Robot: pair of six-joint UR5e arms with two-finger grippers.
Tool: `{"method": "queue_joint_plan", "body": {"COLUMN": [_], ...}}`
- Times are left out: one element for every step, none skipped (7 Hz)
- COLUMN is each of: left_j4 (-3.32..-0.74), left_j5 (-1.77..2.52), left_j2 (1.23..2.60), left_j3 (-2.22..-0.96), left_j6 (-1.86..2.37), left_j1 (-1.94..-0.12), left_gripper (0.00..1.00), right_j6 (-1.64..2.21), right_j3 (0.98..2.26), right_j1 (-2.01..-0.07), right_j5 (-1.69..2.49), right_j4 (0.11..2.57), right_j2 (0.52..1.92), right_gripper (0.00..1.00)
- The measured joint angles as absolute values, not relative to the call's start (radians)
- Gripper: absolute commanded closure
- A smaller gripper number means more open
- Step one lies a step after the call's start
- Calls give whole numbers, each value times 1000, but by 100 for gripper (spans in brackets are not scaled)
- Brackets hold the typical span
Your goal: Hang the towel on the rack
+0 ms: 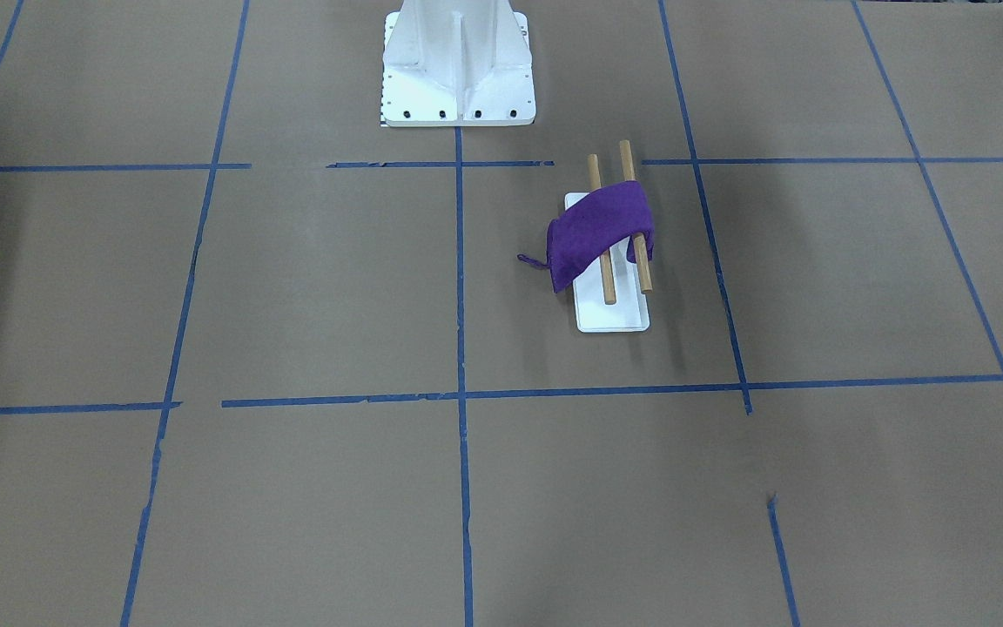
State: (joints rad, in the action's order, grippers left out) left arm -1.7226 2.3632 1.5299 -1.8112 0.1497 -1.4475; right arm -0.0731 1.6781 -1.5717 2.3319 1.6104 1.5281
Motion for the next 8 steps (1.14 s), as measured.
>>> {"method": "queue_joint_plan", "body": {"left_j4": [-1672, -1658, -1656, -1656, -1657, -1659, -1659, -1660], "left_j5": [2366, 2380, 2415, 2447, 2461, 2466, 2466, 2463], "left_j2": [1513, 1488, 1476, 1469, 1466, 1466, 1465, 1465], "left_j3": [-1832, -1841, -1843, -1845, -1854, -1863, -1868, -1868], "left_j6": [112, 95, 92, 90, 87, 85, 85, 83], "left_j1": [-1454, -1457, -1457, -1458, -1458, -1459, -1459, -1458], "left_gripper": [0, 0, 0, 0, 0, 0, 0, 0], "right_j6": [-89, -106, -114, -121, -132, -140, -145, -146], "right_j3": [1684, 1689, 1696, 1702, 1707, 1720, 1732, 1737], "right_j1": [-1592, -1599, -1595, -1587, -1583, -1581, -1579, -1578], "right_j5": [2334, 2334, 2335, 2335, 2336, 2336, 2336, 2334], "right_j4": [1618, 1635, 1661, 1690, 1706, 1713, 1714, 1713], "right_j2": [1530, 1531, 1530, 1530, 1534, 1541, 1549, 1555], "right_gripper": [0, 0, 0, 0, 0, 0, 0, 0]}}
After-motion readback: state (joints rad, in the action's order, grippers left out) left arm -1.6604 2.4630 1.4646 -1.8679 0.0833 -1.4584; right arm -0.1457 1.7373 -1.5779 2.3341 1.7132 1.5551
